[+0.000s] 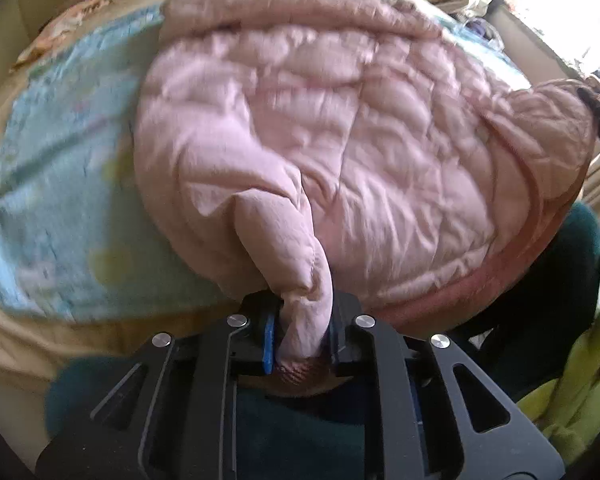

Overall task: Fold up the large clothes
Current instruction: 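Lift the hem with both tools and carry it toward the collar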

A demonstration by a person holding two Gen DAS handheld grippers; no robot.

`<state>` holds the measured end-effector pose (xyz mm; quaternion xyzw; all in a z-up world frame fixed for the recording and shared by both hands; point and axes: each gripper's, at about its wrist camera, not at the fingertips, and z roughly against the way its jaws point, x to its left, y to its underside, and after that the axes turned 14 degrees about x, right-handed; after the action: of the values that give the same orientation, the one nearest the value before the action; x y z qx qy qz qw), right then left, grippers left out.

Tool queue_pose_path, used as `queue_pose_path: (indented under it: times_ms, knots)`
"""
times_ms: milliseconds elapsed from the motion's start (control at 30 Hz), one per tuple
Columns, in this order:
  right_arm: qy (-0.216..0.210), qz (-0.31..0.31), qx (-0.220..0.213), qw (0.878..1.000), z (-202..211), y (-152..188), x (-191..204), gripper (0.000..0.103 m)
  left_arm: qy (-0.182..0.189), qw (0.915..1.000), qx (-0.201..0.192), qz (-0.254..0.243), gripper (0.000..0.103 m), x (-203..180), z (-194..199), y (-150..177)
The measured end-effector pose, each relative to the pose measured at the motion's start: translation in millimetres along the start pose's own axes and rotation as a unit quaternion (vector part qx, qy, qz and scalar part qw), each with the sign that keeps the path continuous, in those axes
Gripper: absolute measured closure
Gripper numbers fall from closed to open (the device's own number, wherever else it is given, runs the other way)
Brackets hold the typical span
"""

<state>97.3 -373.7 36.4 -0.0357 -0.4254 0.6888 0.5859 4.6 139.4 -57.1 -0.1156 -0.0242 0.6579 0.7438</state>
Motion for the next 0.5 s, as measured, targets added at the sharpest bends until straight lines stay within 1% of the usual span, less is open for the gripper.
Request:
queue_pose_path:
  times_ms: [133,267,367,500]
  knots:
    - [-0.006,0.006,-0.007,1.0,0.1,-17.6,7.0,0.087,0.012,0.9989,-0.046,0.001,0.093,2.4,26.8,-16.8]
    - [-0.013,0.008,-0.014,1.0,-1.0,-38.6,14.5,0.087,0.02,0.9949,-0.099,0.005,0.093,4.5,57.9,-45.5]
    - [-0.013,0.012,-0.023,1.0,-1.2,-56.4,21.5,0.087,0.022,0.9926,-0.119,0.007,0.093,4.1,68.3,-65.4]
    - [-0.014,0.013,-0.032,0.999,-3.4,-80.0,27.1,0.087,0.031,0.9893,-0.142,0.017,0.093,16.5,84.7,-84.8]
